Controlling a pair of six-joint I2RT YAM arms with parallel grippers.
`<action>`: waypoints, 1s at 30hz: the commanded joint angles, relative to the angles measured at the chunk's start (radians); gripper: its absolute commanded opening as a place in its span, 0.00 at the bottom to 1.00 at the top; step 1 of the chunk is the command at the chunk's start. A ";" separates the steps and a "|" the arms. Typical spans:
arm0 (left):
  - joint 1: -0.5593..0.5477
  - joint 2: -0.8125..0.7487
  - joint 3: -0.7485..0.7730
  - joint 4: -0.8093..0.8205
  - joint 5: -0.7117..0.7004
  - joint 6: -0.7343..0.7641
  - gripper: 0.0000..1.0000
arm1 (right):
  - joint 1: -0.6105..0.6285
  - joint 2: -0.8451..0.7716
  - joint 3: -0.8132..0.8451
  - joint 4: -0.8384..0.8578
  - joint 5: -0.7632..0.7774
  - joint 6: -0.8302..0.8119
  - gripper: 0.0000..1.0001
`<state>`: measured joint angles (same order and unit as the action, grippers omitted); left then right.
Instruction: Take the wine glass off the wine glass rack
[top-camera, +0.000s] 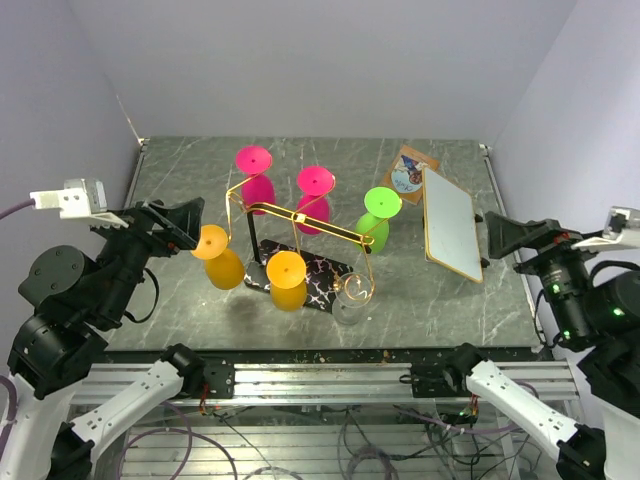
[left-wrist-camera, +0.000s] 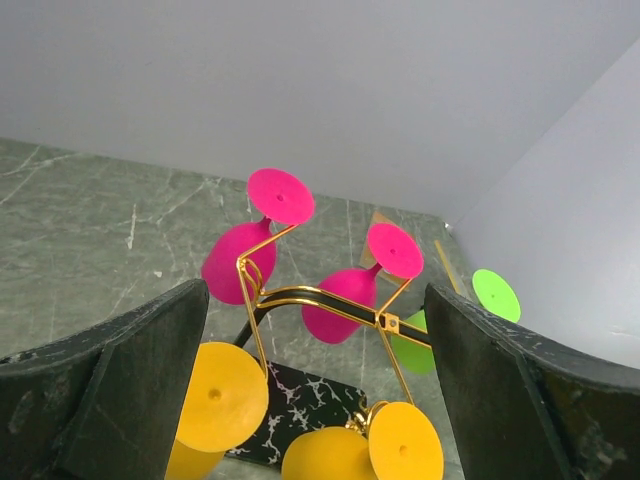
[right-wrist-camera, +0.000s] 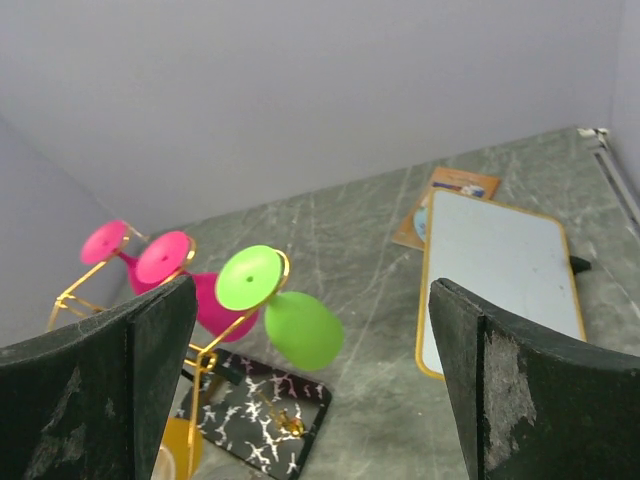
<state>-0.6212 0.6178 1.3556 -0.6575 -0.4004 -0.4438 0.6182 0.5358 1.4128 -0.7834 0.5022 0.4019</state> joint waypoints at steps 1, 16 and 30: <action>0.024 -0.034 -0.032 0.080 -0.009 0.018 0.99 | -0.069 0.032 -0.051 0.013 -0.016 0.028 0.99; 0.072 -0.067 -0.085 0.113 -0.015 0.019 0.99 | -0.232 0.070 -0.300 0.130 -0.383 0.097 0.99; 0.084 -0.086 -0.113 0.126 0.000 0.035 0.99 | -0.254 0.216 -0.391 0.232 -1.003 0.162 1.00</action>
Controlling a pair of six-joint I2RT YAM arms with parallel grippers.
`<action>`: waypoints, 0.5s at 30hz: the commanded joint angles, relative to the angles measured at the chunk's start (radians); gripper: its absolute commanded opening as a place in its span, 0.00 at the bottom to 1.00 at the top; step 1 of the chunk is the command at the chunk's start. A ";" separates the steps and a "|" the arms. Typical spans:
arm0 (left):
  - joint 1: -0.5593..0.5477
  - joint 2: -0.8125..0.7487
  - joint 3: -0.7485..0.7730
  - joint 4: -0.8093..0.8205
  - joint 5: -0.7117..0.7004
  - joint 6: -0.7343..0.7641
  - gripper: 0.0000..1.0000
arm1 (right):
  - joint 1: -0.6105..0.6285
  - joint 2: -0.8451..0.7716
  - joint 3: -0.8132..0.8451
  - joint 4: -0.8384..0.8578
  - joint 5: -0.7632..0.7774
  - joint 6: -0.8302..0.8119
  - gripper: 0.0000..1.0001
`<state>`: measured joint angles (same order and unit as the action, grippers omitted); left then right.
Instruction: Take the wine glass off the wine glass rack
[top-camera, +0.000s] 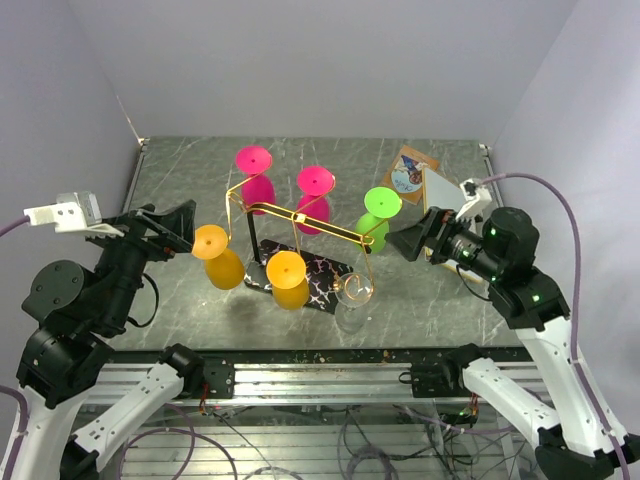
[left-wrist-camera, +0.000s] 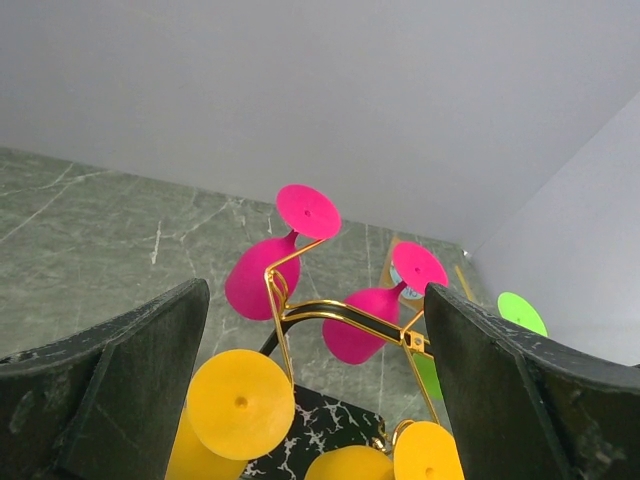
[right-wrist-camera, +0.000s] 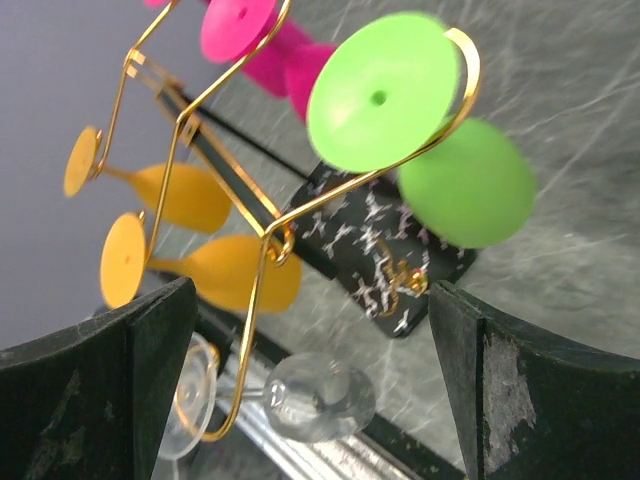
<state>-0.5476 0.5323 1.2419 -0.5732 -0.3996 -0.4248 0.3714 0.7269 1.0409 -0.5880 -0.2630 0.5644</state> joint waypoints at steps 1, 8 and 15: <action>0.011 0.005 0.004 0.035 -0.001 0.017 0.99 | -0.008 0.033 -0.022 0.034 -0.274 -0.002 1.00; 0.013 0.032 0.008 0.028 0.024 0.013 0.99 | -0.010 0.059 0.028 -0.052 -0.331 -0.127 1.00; 0.014 0.074 0.031 0.007 0.048 0.004 0.99 | -0.011 0.116 0.131 -0.128 0.010 -0.115 0.99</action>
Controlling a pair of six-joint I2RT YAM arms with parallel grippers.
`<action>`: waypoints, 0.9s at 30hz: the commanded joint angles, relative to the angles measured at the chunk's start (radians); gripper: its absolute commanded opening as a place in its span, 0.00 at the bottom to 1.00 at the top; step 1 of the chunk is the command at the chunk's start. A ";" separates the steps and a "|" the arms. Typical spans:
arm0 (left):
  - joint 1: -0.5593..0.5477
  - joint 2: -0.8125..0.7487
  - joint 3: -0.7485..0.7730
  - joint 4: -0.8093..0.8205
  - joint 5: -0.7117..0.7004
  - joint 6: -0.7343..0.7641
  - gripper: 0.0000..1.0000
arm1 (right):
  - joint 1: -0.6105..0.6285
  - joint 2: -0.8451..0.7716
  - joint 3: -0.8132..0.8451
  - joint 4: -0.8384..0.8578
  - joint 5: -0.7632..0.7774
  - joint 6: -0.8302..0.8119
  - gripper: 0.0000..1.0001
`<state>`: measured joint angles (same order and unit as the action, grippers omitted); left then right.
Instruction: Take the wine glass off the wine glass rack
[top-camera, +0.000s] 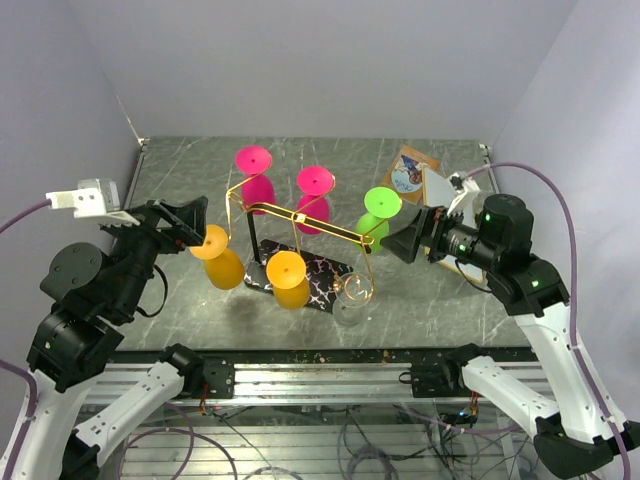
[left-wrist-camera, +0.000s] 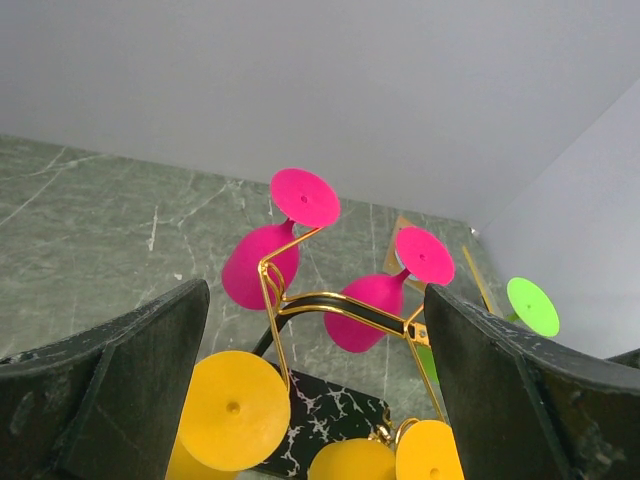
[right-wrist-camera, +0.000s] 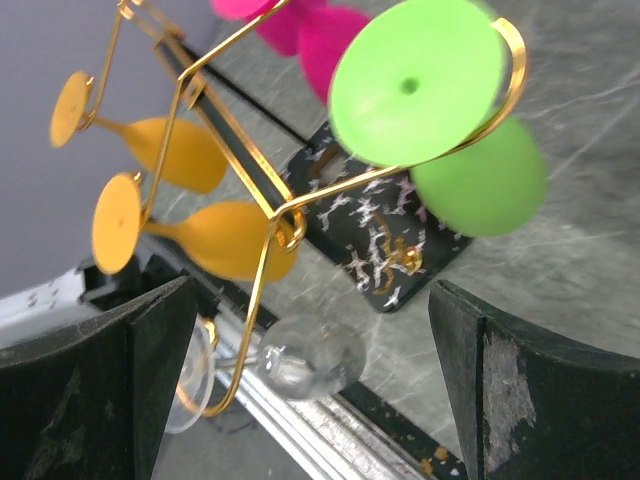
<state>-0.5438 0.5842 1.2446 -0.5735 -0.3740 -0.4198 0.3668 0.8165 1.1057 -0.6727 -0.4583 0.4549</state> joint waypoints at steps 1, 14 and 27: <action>0.010 0.024 0.029 0.005 0.027 -0.003 0.99 | -0.006 0.033 0.070 -0.034 0.247 0.009 0.99; 0.010 0.043 0.036 -0.047 0.086 -0.017 0.99 | -0.006 0.211 0.220 -0.029 0.363 -0.106 0.97; 0.011 0.066 0.055 -0.078 0.123 -0.009 0.99 | -0.007 0.321 0.207 0.052 0.292 -0.080 0.93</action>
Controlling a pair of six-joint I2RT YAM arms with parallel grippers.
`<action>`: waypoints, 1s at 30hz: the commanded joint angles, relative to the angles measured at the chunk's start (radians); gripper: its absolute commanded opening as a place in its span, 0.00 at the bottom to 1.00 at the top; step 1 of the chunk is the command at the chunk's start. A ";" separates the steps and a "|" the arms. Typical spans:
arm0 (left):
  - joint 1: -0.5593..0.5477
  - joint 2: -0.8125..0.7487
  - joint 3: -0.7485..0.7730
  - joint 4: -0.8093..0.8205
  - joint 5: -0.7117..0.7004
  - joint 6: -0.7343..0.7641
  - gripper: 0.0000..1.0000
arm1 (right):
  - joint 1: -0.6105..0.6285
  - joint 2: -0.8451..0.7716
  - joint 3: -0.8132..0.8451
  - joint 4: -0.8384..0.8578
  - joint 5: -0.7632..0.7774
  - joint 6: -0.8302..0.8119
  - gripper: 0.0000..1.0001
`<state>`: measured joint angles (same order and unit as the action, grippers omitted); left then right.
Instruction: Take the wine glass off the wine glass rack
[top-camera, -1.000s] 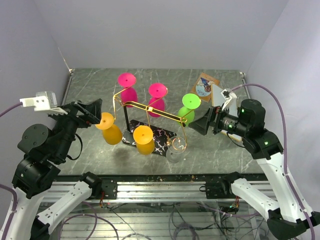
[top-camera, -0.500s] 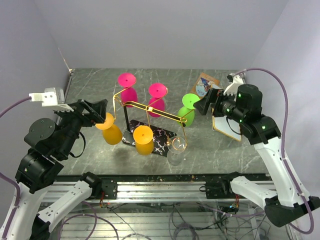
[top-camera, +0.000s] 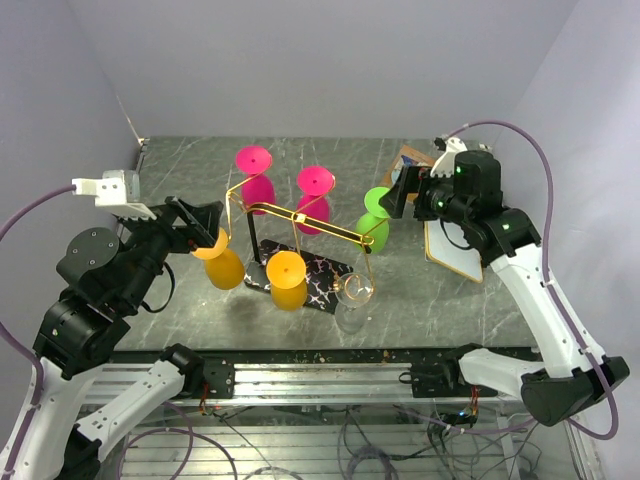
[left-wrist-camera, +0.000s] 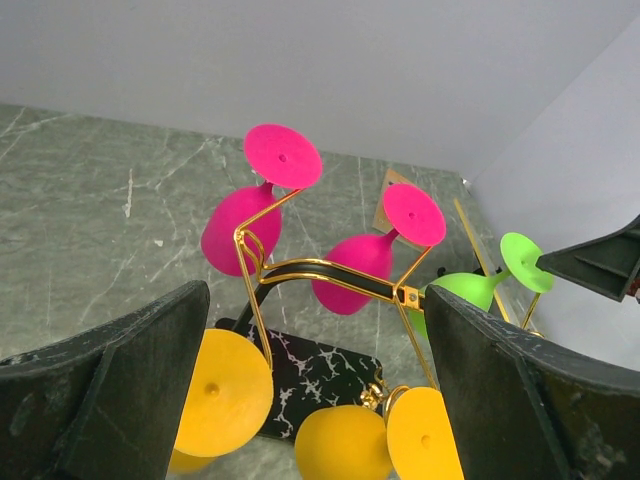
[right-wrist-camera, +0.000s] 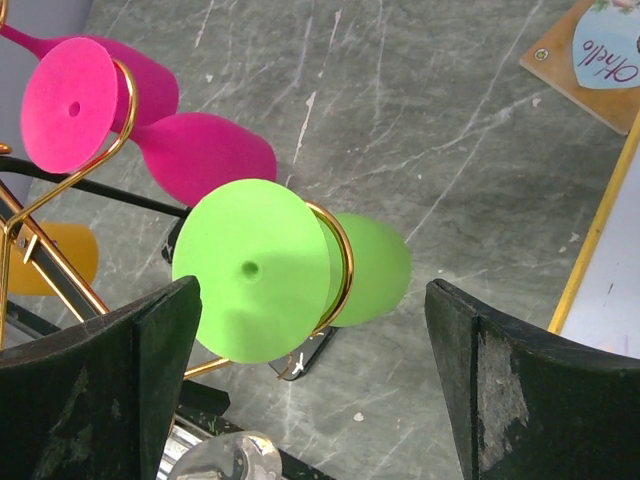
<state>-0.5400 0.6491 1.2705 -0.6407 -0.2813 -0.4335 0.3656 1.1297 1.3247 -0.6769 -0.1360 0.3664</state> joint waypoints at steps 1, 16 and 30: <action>0.006 0.001 0.030 -0.011 0.032 0.004 0.99 | -0.005 0.010 -0.021 0.068 -0.036 0.019 0.93; 0.007 0.000 0.036 -0.009 0.049 -0.011 0.99 | -0.005 -0.012 -0.167 0.189 0.035 0.162 0.83; 0.006 0.004 0.034 -0.010 0.051 -0.015 0.99 | -0.007 -0.057 -0.198 0.191 0.075 0.176 0.71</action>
<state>-0.5400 0.6483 1.2823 -0.6552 -0.2543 -0.4438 0.3656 1.0908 1.1492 -0.4904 -0.0772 0.5404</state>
